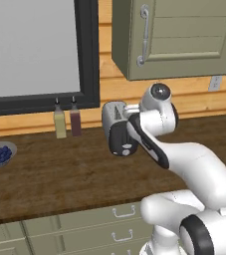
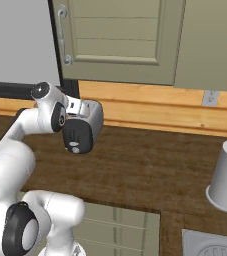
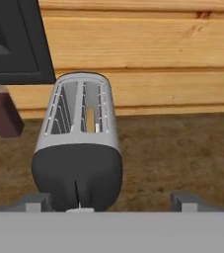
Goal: Start the toaster. Once the lever pops up, take the bread to the plate on the dining counter.
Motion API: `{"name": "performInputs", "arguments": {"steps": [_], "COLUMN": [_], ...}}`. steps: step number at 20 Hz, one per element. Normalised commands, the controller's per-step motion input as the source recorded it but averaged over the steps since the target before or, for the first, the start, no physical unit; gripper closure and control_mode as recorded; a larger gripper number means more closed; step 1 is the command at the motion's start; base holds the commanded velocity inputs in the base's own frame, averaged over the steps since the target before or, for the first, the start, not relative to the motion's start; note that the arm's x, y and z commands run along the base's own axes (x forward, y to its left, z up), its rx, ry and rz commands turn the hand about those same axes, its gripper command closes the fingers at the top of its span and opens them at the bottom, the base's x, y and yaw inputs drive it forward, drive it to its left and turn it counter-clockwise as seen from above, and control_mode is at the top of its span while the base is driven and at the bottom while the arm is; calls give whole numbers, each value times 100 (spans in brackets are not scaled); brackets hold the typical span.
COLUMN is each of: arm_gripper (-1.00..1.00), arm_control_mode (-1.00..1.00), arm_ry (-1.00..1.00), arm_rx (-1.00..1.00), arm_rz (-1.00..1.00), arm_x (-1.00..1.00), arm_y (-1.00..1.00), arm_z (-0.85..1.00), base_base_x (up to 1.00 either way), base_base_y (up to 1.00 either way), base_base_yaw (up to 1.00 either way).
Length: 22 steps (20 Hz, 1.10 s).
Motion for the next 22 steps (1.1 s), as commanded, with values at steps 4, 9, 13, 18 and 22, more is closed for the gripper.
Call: {"name": "performInputs", "arguments": {"steps": [4,9,13,18,22], "arm_gripper": [-100,-100,-100,-100,-100], "arm_control_mode": [-100,-100,-100,-100,-100], "arm_ry": [0,0,0,0,-1], "arm_rx": [0,0,0,0,0], "arm_rz": [11,4,0,-7,-3], "arm_x": [25,17,12,20,13], "arm_y": [0,3,19,29,7], "arm_z": [0,-1,0,-7,-3], "base_base_x": [0,0,0,0,0], "base_base_y": [0,0,0,0,0], "base_base_yaw": [0,0,0,0,0]}}
